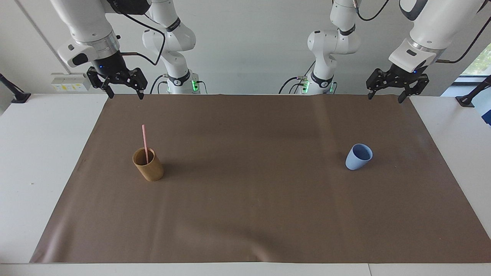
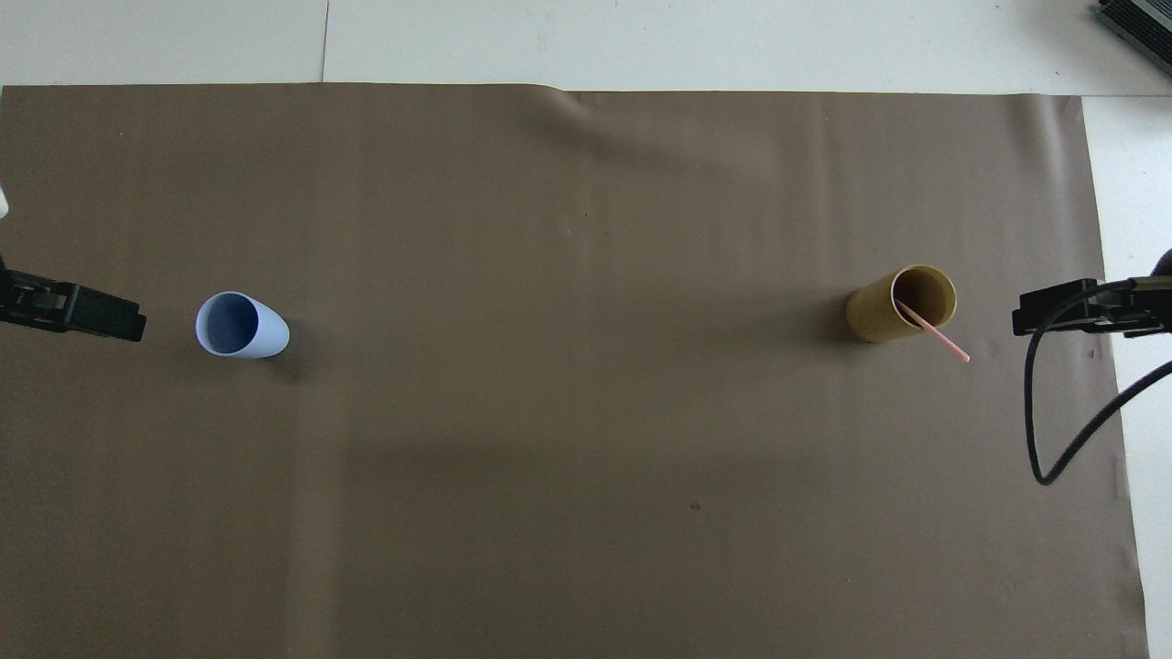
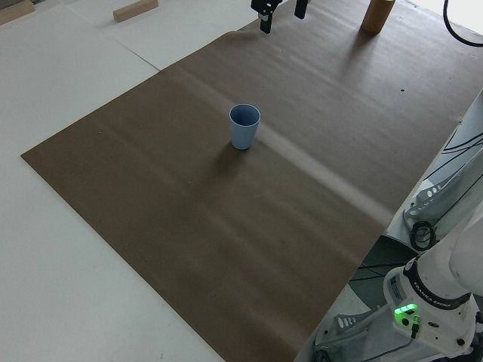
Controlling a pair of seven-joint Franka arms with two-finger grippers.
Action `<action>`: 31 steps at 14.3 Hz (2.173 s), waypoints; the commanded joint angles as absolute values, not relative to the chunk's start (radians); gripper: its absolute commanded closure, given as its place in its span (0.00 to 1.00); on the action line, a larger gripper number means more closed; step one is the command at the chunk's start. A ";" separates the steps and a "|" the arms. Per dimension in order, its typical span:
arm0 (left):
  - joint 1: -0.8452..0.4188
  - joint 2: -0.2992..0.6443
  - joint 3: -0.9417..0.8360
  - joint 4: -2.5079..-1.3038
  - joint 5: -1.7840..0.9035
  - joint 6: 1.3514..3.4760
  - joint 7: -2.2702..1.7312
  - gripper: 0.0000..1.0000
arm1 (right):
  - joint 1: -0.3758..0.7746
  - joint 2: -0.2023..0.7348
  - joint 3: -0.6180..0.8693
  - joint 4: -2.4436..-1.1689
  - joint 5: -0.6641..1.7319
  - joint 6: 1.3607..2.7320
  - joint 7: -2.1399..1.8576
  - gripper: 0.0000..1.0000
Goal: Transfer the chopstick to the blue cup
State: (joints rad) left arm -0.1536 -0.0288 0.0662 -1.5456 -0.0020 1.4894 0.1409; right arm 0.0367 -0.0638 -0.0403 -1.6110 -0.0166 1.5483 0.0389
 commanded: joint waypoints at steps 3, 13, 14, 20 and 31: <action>-0.169 -0.037 0.075 -1.543 0.009 1.477 0.143 0.00 | 0.037 -0.083 -0.035 -1.637 -0.015 1.563 0.064 0.00; -0.161 -0.037 0.075 -1.545 0.009 1.479 0.144 0.00 | 0.037 -0.086 -0.037 -1.649 -0.014 1.562 0.095 0.00; -0.160 -0.037 0.075 -1.545 0.006 1.483 0.146 0.00 | 0.037 -0.086 -0.037 -1.649 -0.014 1.560 0.095 0.00; -0.158 -0.035 0.075 -1.545 0.005 1.505 0.138 0.00 | 0.037 -0.087 -0.037 -1.649 -0.014 1.559 0.095 0.00; -0.101 -0.008 0.086 -1.606 -0.009 1.647 0.163 0.00 | 0.037 -0.084 -0.037 -1.652 -0.014 1.563 0.098 0.00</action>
State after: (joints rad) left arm -0.1295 -0.0146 0.0865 -1.5615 -0.0026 1.5771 0.1412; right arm 0.0371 -0.0663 -0.0397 -1.6252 -0.0166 1.5483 0.0746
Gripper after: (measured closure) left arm 0.000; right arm 0.000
